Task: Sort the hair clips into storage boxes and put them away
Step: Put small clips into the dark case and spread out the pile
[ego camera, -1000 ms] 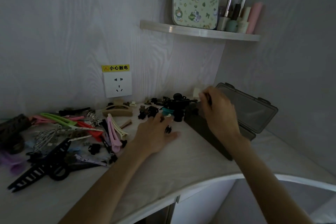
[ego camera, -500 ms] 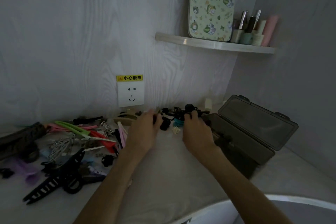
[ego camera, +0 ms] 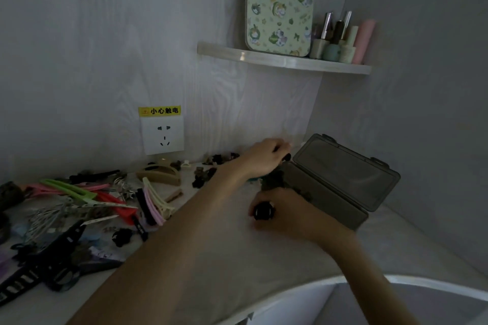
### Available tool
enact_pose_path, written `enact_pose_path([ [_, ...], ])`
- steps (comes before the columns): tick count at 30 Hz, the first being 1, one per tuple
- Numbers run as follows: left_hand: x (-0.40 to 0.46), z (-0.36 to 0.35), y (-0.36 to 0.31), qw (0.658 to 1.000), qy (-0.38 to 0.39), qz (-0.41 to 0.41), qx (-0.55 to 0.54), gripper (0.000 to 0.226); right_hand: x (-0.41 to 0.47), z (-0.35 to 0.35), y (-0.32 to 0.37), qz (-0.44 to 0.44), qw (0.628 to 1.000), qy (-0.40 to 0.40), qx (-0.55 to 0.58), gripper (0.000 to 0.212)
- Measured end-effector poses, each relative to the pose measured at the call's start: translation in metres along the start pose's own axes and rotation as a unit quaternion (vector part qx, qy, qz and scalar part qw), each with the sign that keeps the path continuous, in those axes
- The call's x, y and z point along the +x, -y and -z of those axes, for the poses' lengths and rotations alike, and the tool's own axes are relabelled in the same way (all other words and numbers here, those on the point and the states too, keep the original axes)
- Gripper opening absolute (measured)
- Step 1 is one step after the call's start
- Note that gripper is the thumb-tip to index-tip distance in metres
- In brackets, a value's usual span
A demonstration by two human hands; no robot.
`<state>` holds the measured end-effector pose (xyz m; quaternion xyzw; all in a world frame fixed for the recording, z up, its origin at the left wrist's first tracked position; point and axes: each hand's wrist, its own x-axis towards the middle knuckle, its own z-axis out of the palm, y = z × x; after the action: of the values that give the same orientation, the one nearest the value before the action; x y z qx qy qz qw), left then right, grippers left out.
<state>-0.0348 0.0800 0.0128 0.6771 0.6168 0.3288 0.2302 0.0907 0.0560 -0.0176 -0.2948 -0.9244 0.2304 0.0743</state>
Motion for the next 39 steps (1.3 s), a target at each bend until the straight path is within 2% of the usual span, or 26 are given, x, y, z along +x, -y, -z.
enact_pose_path([
  [2,0.011,-0.012,-0.002,0.999,0.05,0.006,-0.017,0.048,-0.022,0.02,0.002,0.006,1.0,-0.012,-0.003,0.019],
  [4,0.012,-0.02,0.002,0.997,0.065,0.016,-0.043,0.055,-0.035,0.035,-0.004,-0.004,0.999,-0.038,-0.014,0.016],
  [6,0.007,-0.02,0.006,0.998,0.026,0.011,-0.056,0.05,-0.04,0.046,-0.014,-0.024,0.996,-0.091,-0.012,0.014],
  [9,-0.007,-0.002,0.016,0.994,-0.1,-0.007,-0.038,0.033,-0.031,0.053,-0.027,-0.059,0.979,-0.196,0.014,0.017],
  [11,-0.02,0.022,0.026,0.991,-0.13,0.009,-0.031,0.027,-0.021,0.052,-0.034,-0.065,0.975,-0.21,0.023,0.028],
  [14,-0.035,0.066,0.045,0.992,-0.103,0.077,0.008,0.023,-0.005,0.048,-0.04,-0.079,0.975,-0.207,-0.011,0.047],
  [16,-0.042,0.086,0.054,0.989,-0.076,0.122,0.027,0.025,0.006,0.047,-0.036,-0.086,0.967,-0.238,-0.018,0.042],
  [18,-0.047,0.095,0.06,0.987,-0.054,0.141,0.049,0.028,0.02,0.046,-0.024,-0.069,0.965,-0.252,-0.011,0.027],
  [20,-0.049,0.092,0.062,0.987,-0.025,0.136,0.086,0.029,0.036,0.043,-0.012,-0.043,0.969,-0.243,-0.025,0.02],
  [22,-0.051,0.081,0.066,0.985,0.034,0.118,0.12,0.036,0.056,0.041,-0.005,-0.022,0.972,-0.229,-0.048,0.021],
  [25,-0.052,0.066,0.078,0.979,0.104,0.097,0.149,0.04,0.088,0.041,-0.005,-0.039,0.984,-0.138,-0.109,0.039],
  [27,-0.051,0.063,0.092,0.983,0.088,0.09,0.131,0.038,0.109,0.038,-0.012,-0.07,0.979,-0.028,-0.187,0.055],
  [29,-0.05,0.065,0.104,0.989,0.052,0.088,0.104,0.035,0.124,0.035,-0.019,-0.064,0.97,0.03,-0.231,0.057],
  [33,-0.049,0.071,0.115,0.994,0.032,0.088,0.051,0.034,0.131,0.046,-0.031,0.001,0.982,0.024,-0.19,0.04],
  [35,-0.049,0.075,0.119,0.995,0.039,0.081,0.033,0.038,0.13,0.054,-0.034,0.028,0.99,-0.005,-0.136,0.034],
  [37,-0.051,0.079,0.122,0.996,0.044,0.078,0.021,0.039,0.131,0.06,-0.032,0.052,0.994,-0.069,-0.068,0.033],
  [39,-0.052,0.084,0.122,0.996,0.028,0.076,0.027,0.037,0.129,0.064,-0.021,0.064,0.994,-0.082,0.02,0.03],
])
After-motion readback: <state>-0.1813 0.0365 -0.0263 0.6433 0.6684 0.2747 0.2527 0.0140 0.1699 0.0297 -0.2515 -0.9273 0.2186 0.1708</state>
